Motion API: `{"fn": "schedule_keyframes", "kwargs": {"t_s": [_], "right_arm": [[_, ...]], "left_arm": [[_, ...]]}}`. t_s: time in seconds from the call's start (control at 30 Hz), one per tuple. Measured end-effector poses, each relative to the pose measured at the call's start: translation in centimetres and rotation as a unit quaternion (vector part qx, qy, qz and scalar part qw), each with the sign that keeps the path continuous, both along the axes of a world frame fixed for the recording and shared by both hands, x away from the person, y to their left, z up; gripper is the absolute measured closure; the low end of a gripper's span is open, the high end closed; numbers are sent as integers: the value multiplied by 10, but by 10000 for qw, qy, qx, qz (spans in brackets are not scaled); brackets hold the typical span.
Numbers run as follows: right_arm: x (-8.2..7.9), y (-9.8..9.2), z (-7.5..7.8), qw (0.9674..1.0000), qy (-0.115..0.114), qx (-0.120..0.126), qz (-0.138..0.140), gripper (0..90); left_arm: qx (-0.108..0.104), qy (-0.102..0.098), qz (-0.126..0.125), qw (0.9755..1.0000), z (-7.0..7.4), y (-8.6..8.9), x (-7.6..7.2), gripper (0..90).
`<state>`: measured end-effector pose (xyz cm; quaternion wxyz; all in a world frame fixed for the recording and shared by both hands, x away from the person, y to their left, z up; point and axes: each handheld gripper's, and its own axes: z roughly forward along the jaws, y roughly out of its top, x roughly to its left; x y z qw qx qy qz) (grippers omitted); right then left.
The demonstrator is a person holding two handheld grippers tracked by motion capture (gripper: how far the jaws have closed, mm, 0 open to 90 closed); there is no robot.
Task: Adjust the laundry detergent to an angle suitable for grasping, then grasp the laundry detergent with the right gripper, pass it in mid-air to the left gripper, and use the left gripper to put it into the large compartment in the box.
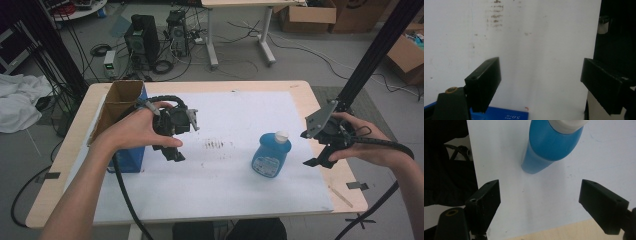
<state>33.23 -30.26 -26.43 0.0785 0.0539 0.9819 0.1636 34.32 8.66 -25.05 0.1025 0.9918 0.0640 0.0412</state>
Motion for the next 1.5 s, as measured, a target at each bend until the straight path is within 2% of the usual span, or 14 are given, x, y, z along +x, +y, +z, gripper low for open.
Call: {"fn": "schedule_keyframes", "kwargs": {"t_s": [0.4,0.6,0.9,1.03,1.07,1.3,1.5], "right_arm": [[1,-2,-3,9999,12,3,-103,176],[4,-3,-8,9995,85,-37,-289,178],[6,0,-13,9993,169,-57,-331,177],[8,0,-18,9984,257,-55,-492,177],[9,0,-22,9977,301,-58,-609,178],[10,0,-28,9952,384,67,-902,178],[12,4,-33,9914,426,186,-1227,178]], "left_arm": [[11,-2,2,10000,-1,-2,-2,173],[41,19,2,10000,-5,-4,4,173],[45,27,-15,10000,-5,-3,8,173],[41,36,-33,10000,-8,-4,7,173],[61,37,-43,10000,-9,-4,6,173],[47,27,-35,10000,-10,-3,5,173],[50,15,-16,10000,-10,0,5,173]]}}
